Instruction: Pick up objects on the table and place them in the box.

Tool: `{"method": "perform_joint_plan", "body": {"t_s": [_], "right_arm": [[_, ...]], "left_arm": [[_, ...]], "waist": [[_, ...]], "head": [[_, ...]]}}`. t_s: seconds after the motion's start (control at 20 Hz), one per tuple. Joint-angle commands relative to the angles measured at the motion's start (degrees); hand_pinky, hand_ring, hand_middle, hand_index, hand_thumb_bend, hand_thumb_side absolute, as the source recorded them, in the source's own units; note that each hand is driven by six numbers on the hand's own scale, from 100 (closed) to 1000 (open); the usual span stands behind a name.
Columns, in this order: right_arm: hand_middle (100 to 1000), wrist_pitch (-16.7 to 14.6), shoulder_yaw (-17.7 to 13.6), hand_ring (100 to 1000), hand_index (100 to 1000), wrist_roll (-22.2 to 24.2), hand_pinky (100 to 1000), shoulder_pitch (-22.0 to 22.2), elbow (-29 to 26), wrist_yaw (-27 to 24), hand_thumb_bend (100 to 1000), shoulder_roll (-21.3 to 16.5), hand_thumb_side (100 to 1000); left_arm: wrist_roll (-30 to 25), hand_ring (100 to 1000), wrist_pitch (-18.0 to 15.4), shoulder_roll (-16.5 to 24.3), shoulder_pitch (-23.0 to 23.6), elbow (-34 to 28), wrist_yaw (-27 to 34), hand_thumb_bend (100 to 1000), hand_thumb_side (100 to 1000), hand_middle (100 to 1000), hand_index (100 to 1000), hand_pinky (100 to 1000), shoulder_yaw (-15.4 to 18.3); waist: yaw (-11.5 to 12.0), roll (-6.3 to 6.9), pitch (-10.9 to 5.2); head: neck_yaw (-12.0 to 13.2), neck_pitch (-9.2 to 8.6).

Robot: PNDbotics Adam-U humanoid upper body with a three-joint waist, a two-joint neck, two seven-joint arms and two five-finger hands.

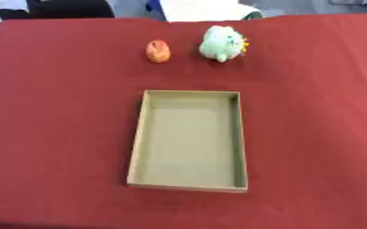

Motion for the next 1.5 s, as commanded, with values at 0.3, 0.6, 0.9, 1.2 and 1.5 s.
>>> {"method": "perform_joint_plan", "body": {"t_s": [0.3, 0.6, 0.9, 1.2, 1.5], "right_arm": [[783, -4.0, 3.1, 855, 921, 4.2, 818, -8.2, 14.3, 8.8, 100, -0.4, 1000], [800, -6.7, 4.2, 872, 928, 6.3, 832, -15.1, 25.6, 18.2, 100, 5.1, 1000], [812, -9.5, 4.6, 882, 933, 6.3, 839, -18.8, 33.9, 26.0, 100, 9.3, 1000], [818, -11.6, 4.5, 885, 936, 6.5, 841, -19.9, 38.1, 29.0, 100, 11.3, 1000], [825, -13.6, 4.7, 890, 940, 7.3, 844, -20.3, 39.7, 30.2, 102, 12.0, 1000]], "left_arm": [[-0.5, 679, 0.0, 1.7, -0.3, -1.1, 0.4, 234, 508, 636, 816, 806, -0.2], [-0.7, 678, 0.1, 1.7, -0.1, -1.1, 0.6, 234, 510, 635, 816, 806, -0.3], [-0.8, 678, 0.1, 1.6, -0.1, -1.1, 0.7, 234, 510, 635, 815, 806, -0.3], [-1.0, 678, 0.1, 1.5, -0.2, -1.1, 0.8, 234, 510, 636, 815, 806, -0.4], [-1.1, 678, 0.1, 1.5, -0.2, -1.1, 0.9, 234, 508, 636, 815, 806, -0.4]], "waist": [[0.2, -0.37, -1.49], [0.2, -0.31, -1.77], [0.2, -0.32, -1.84], [0.3, -0.33, -1.91], [0.4, -0.34, -2.02]], "head": [[-0.2, 0.55], [-0.3, 0.74], [-0.3, 0.74], [-0.5, 0.66], [-0.5, 0.64]]}}
